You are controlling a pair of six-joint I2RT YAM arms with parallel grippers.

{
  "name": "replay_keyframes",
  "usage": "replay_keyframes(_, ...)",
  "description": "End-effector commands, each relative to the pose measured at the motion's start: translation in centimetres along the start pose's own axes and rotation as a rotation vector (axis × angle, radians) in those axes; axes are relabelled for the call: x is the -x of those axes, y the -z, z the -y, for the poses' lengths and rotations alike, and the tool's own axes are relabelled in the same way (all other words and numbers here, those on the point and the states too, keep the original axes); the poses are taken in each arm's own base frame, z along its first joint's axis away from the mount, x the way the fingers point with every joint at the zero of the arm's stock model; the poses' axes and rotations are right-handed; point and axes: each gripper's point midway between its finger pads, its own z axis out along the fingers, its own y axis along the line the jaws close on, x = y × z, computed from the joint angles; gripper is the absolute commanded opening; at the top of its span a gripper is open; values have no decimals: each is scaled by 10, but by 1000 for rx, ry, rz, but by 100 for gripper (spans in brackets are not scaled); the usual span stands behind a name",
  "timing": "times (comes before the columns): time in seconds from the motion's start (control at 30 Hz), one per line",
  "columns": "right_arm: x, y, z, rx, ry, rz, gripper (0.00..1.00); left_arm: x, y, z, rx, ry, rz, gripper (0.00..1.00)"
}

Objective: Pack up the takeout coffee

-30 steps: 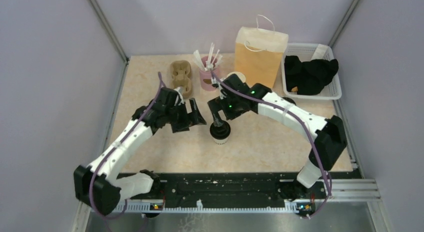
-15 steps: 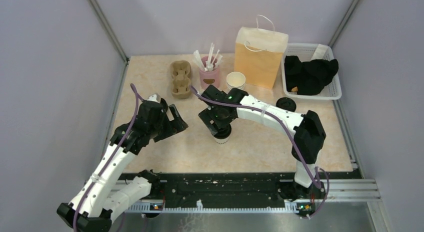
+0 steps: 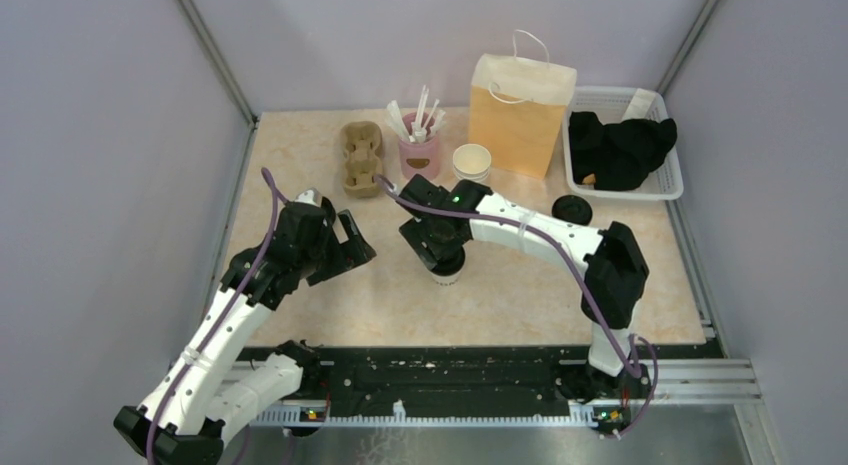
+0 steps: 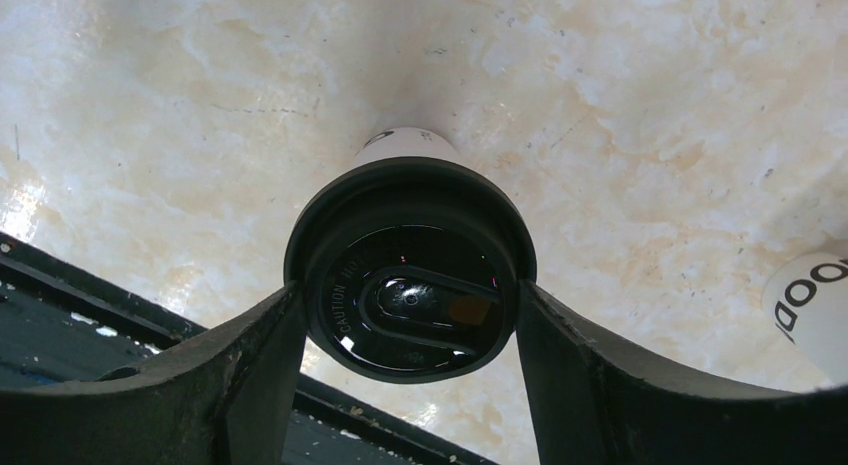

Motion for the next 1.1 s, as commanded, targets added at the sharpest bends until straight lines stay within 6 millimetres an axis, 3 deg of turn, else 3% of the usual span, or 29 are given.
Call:
replay_keyframes(0.0,-11,17,40,-107,-112,36,68,5,-3,3,-11,-4,19,98)
replay_keyframes(0.1,-34,23,77,-157,-212,31,67,3,-6,5,-22,-4,6,98)
replay_keyframes(0.33,-112,39,151,-306,-444,-32,68,5,-12,13,-48,-18,-5,98)
replay_keyframes(0.57,-157,56,195,-410,-677,-7,69,3,-16,22,-81,-29,-33,98)
replay_keyframes(0.7,-172,55,218,-443,-807,-14,70,4,-16,25,-94,-31,-37,98)
replay_keyframes(0.87,-173,51,231,-461,-841,-6,73,6,-14,27,-100,-34,-34,98)
replay_keyframes(1.07,-158,69,228,-413,-807,45,96,9,-10,29,-97,-42,-31,98)
